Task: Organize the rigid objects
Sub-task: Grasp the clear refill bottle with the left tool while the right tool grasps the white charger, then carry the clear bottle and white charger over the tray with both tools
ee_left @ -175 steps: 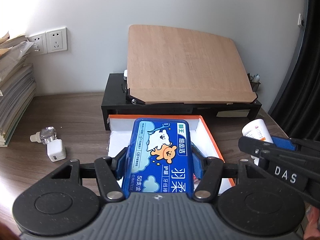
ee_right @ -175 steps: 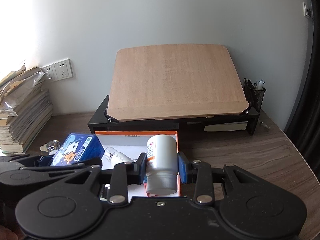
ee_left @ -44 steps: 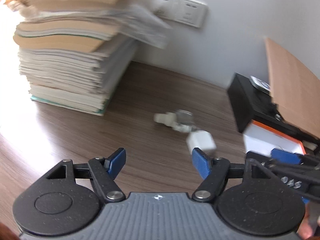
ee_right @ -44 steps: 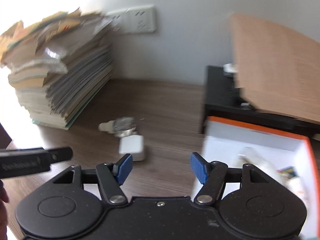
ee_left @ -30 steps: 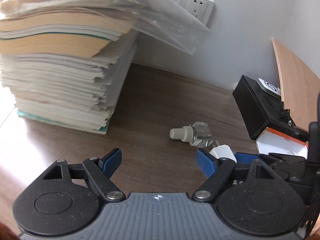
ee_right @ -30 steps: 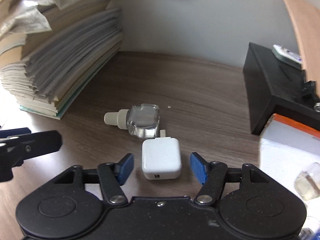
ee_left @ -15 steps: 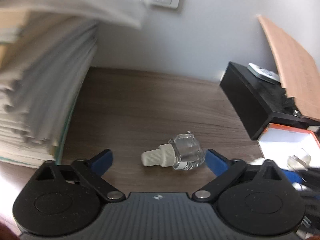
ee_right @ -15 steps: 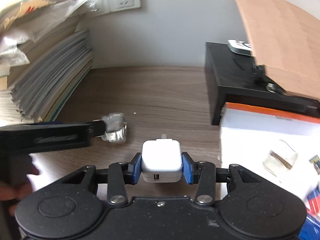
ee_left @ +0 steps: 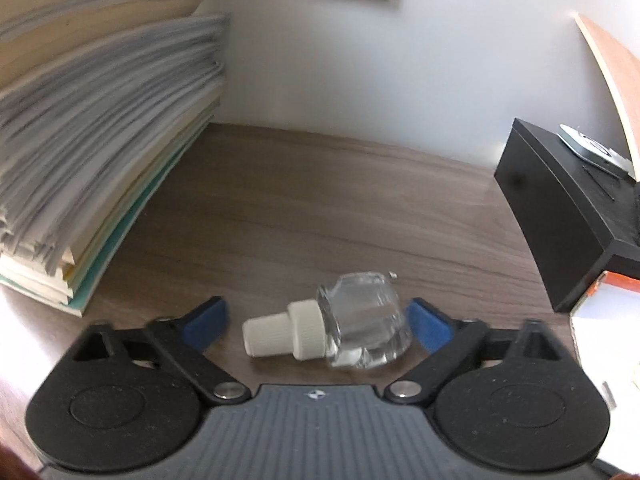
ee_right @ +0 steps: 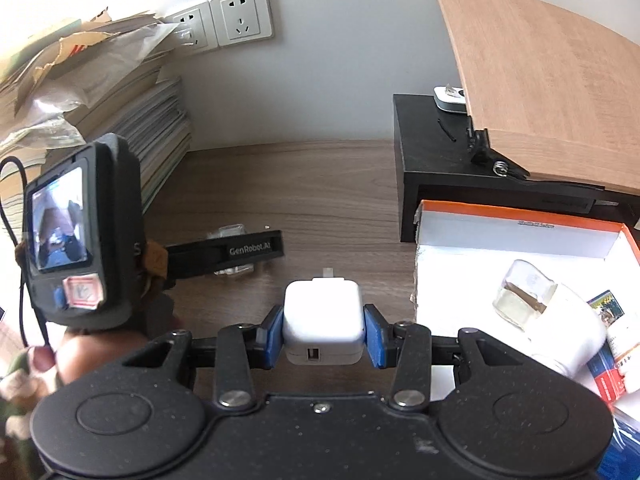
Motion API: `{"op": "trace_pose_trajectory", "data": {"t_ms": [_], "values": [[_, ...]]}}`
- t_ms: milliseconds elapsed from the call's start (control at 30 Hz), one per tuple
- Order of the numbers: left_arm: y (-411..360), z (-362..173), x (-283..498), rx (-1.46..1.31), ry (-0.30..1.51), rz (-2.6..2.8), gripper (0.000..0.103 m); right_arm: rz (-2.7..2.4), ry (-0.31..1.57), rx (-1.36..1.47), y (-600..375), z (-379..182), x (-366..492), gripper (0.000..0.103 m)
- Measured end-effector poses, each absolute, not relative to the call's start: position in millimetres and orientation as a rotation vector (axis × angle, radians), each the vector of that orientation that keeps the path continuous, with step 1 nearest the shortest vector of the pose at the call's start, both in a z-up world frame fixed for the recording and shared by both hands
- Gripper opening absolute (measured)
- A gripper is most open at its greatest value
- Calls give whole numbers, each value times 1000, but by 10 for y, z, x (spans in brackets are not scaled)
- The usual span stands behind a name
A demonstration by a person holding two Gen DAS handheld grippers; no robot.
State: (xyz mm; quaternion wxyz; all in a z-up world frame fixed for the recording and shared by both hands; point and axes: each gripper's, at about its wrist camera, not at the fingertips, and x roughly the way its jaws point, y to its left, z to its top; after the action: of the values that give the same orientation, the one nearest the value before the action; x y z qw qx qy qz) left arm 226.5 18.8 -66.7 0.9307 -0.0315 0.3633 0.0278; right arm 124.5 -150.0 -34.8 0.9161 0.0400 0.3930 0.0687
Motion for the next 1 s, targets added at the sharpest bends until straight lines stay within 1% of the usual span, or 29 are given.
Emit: {"op": "trace_pose_trajectory", "data": {"t_ms": [33,200,567,700,1000], "values": [[193,-657,2256,-56,737,47,82,144,808,83,-1518,-340,1232,51],[296,-602,2157,-76,745,13,82,141,795,95,-1630,-285,1158,51],[253,-208,1469,-63,690,-47,82,160,753,102,-1837,-100,858,51],[85,-30,1211,-47,672,-75,82,153,724,110,-1977,2,690,51],[-509,278,763,-36,699,-114,82,106,645,121,-2429,264,210,51]]}}
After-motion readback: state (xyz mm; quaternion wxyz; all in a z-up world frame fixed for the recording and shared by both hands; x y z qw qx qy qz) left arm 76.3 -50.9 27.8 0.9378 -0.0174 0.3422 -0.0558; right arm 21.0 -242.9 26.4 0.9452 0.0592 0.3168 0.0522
